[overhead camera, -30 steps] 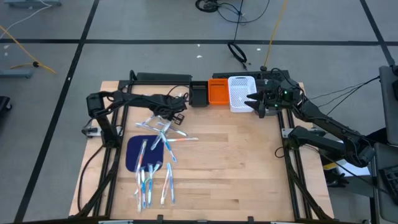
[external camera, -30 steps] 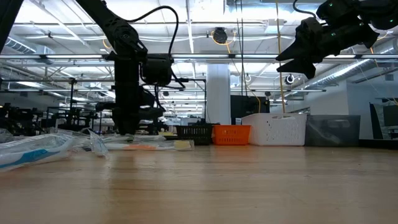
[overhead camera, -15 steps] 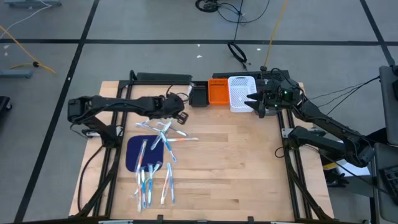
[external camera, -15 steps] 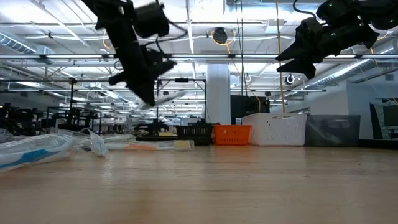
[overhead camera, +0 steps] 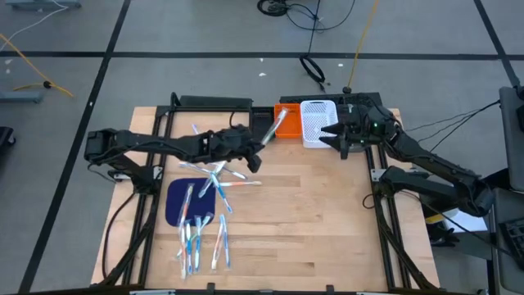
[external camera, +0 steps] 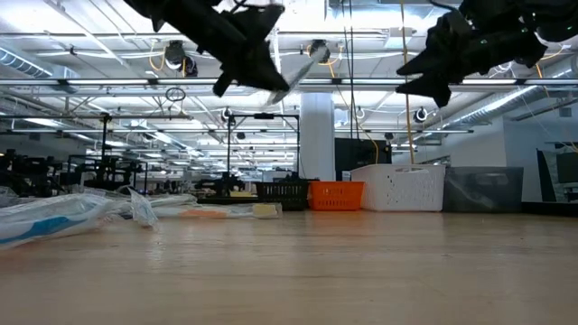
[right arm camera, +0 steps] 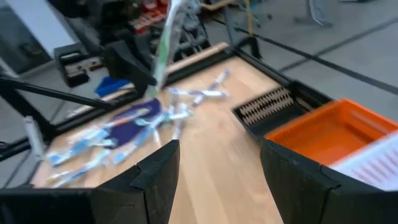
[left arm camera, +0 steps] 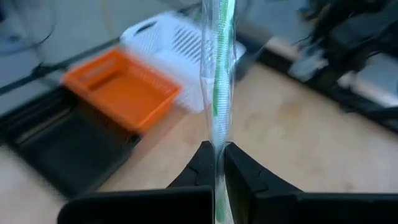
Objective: Pick & Place Toothbrushes
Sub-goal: Put the green toothbrush into the gray bin
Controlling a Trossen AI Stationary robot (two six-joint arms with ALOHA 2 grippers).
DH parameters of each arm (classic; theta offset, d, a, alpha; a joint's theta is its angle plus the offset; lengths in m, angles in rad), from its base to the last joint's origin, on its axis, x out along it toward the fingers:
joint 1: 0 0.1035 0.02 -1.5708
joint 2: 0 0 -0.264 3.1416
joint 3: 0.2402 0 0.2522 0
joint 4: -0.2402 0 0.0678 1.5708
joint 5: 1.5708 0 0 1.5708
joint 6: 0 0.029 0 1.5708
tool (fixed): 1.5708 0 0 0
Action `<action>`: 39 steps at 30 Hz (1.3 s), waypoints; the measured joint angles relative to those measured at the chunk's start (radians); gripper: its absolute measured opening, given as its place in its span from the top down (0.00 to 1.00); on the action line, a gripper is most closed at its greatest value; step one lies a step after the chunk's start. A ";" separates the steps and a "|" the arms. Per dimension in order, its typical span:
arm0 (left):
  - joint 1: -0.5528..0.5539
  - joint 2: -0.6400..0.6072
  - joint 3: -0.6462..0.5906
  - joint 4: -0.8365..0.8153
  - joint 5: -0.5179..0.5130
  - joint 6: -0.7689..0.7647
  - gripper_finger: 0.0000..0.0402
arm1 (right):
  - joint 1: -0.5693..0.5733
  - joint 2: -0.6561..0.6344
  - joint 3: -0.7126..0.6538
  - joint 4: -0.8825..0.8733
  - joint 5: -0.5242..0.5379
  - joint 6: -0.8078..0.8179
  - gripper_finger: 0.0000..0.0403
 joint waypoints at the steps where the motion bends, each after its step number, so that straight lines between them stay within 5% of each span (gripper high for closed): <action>1: -0.006 0.001 0.000 0.021 0.000 0.014 0.99 | 0.014 0.000 0.000 0.020 0.000 0.009 0.47; 13: -0.066 0.019 0.001 0.293 0.000 0.100 0.98 | 0.171 0.001 0.000 0.207 0.005 0.055 0.47; 24: -0.092 0.170 0.003 0.575 0.003 0.120 0.99 | 0.267 0.003 0.000 0.273 0.087 0.053 0.47; 39: -0.098 0.300 0.062 0.695 0.066 0.105 0.99 | 0.380 0.115 0.000 0.417 0.188 0.046 0.47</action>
